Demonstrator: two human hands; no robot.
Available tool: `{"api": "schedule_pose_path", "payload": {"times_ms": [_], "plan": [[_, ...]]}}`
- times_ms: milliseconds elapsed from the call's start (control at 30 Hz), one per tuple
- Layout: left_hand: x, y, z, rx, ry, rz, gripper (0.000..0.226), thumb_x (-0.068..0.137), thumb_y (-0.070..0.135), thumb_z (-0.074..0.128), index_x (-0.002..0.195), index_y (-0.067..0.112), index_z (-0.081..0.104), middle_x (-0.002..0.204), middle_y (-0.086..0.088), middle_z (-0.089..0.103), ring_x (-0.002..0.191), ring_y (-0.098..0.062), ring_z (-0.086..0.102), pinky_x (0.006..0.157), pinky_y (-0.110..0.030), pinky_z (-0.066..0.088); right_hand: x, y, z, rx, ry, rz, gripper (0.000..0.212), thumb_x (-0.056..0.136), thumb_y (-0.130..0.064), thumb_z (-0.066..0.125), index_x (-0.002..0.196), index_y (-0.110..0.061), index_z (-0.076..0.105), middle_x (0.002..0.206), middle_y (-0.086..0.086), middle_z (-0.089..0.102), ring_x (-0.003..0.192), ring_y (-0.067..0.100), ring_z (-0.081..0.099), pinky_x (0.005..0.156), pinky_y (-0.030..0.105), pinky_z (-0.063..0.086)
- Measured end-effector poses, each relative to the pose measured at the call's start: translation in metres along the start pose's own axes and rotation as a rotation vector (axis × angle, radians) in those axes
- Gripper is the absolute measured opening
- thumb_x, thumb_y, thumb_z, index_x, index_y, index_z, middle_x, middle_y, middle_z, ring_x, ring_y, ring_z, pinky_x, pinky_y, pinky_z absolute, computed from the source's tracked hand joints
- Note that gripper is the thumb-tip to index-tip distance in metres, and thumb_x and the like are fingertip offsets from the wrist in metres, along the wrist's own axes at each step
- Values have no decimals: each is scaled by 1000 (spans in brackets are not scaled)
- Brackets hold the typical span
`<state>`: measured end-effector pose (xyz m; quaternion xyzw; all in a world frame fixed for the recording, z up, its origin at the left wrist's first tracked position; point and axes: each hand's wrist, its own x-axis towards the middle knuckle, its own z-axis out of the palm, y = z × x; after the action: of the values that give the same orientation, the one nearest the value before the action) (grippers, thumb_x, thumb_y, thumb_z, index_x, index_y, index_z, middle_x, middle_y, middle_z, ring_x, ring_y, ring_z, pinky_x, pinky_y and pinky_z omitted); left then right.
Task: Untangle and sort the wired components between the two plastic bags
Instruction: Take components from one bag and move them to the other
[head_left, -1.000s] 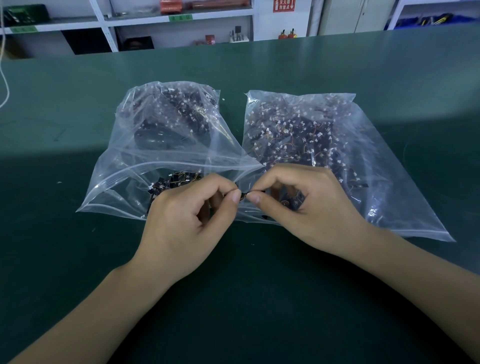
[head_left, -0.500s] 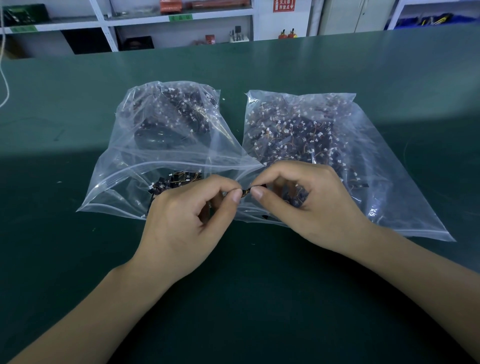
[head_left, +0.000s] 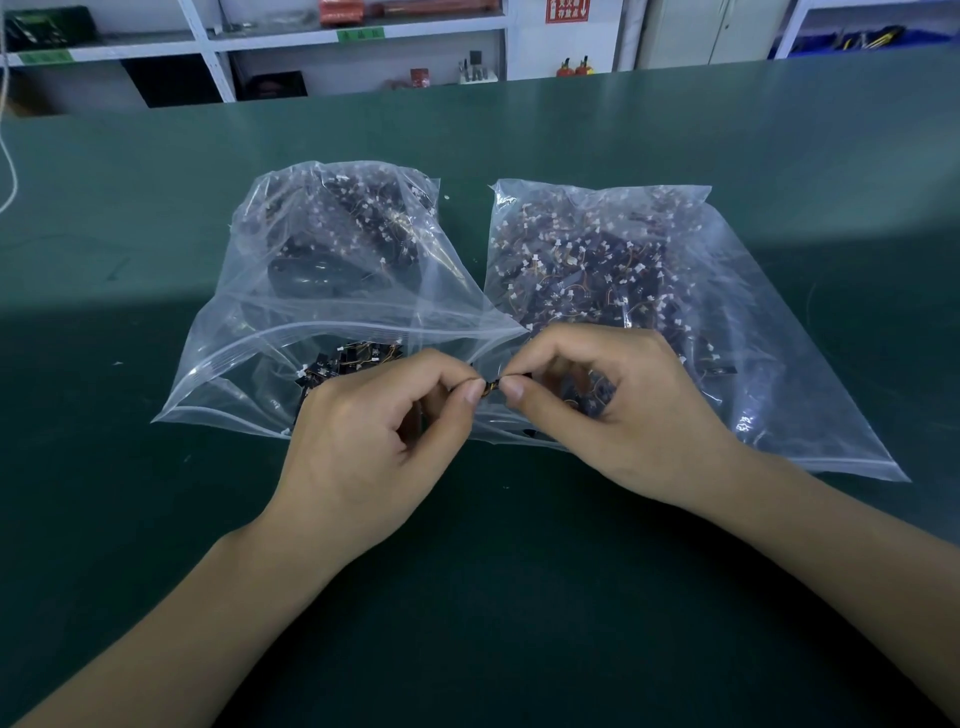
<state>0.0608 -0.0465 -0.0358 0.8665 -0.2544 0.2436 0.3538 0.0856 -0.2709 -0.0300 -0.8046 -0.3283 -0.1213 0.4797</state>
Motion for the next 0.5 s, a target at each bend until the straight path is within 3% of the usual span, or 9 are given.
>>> {"api": "schedule_pose_path", "payload": {"times_ms": [233, 333, 433, 500], "plan": [[-1, -1, 0, 8, -1, 9, 14, 102, 20, 65, 91, 18, 73, 67, 14, 54, 57, -16, 54, 55, -28, 42, 0, 0, -1, -3, -11, -3, 6, 99, -11, 74, 93, -12, 76, 80, -10, 71, 73, 17, 68, 68, 22, 49], [0, -1, 1, 36, 38, 13, 13, 103, 20, 66, 96, 16, 76, 78, 14, 63, 65, -16, 59, 59, -32, 46, 0, 0, -2, -36, -15, -26, 3, 97, -17, 77, 98, -15, 75, 83, -17, 70, 74, 18, 68, 69, 23, 51], [2, -4, -1, 57, 74, 4, 14, 104, 20, 65, 101, 16, 79, 92, 13, 67, 75, -15, 63, 65, -30, 48, 2, 5, -6, -307, -88, -89, 29, 88, -29, 83, 113, -20, 70, 93, -30, 56, 80, 9, 60, 82, 19, 44], [3, -6, -2, 55, 93, 2, 14, 104, 20, 67, 102, 15, 79, 94, 11, 68, 76, -16, 64, 66, -26, 48, 3, 8, -8, -409, -136, -87, 39, 81, -26, 83, 115, -23, 65, 96, -29, 51, 83, 5, 54, 87, 18, 38]]}}
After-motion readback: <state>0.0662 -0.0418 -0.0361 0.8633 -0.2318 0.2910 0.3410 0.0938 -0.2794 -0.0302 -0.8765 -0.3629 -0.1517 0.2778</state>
